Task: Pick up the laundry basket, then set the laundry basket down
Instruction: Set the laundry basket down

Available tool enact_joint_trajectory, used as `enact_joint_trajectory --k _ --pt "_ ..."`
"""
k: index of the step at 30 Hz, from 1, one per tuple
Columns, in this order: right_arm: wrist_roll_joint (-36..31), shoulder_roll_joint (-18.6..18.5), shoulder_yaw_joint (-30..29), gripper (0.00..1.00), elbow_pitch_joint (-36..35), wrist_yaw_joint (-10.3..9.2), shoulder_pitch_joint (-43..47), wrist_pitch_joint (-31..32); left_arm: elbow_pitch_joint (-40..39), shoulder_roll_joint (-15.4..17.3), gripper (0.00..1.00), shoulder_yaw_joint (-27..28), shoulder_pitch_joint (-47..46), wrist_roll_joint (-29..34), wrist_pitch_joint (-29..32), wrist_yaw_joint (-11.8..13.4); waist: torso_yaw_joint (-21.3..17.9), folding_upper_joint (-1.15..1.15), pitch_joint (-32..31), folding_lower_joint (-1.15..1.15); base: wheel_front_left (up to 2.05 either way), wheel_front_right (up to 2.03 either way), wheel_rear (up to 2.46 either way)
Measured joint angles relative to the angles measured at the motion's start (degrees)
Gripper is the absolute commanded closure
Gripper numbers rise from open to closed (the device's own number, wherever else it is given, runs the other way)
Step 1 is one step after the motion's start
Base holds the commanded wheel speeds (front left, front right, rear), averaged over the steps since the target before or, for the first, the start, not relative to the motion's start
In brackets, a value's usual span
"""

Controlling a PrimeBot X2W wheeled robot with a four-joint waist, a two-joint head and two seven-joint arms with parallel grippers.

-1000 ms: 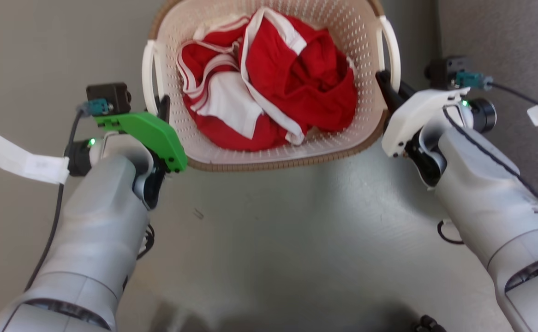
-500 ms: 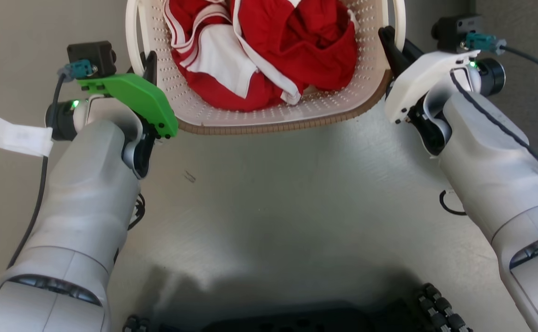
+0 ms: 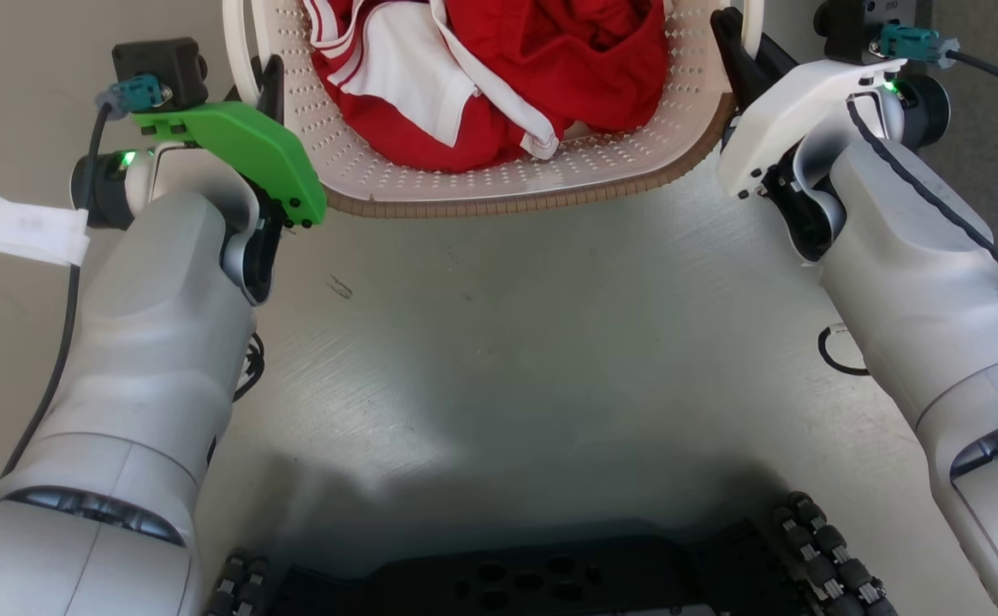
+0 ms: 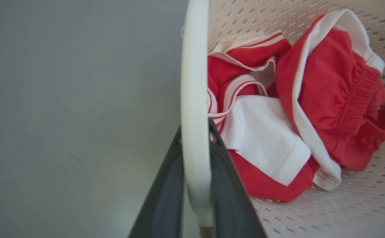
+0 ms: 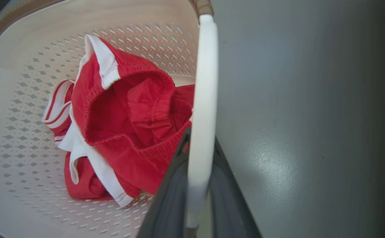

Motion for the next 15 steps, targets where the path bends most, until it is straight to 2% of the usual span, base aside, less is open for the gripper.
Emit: enact_joint_trajectory --k 15 --pt "-0.1 0.1 -0.3 1.00 0.8 0.01 -2.1 -0.6 1.3 -0.2 1.00 -0.3 -2.4 0.6 -1.7 -0.1 -0.2 0.00 3.3 -0.01 0.00 0.00 0.00"
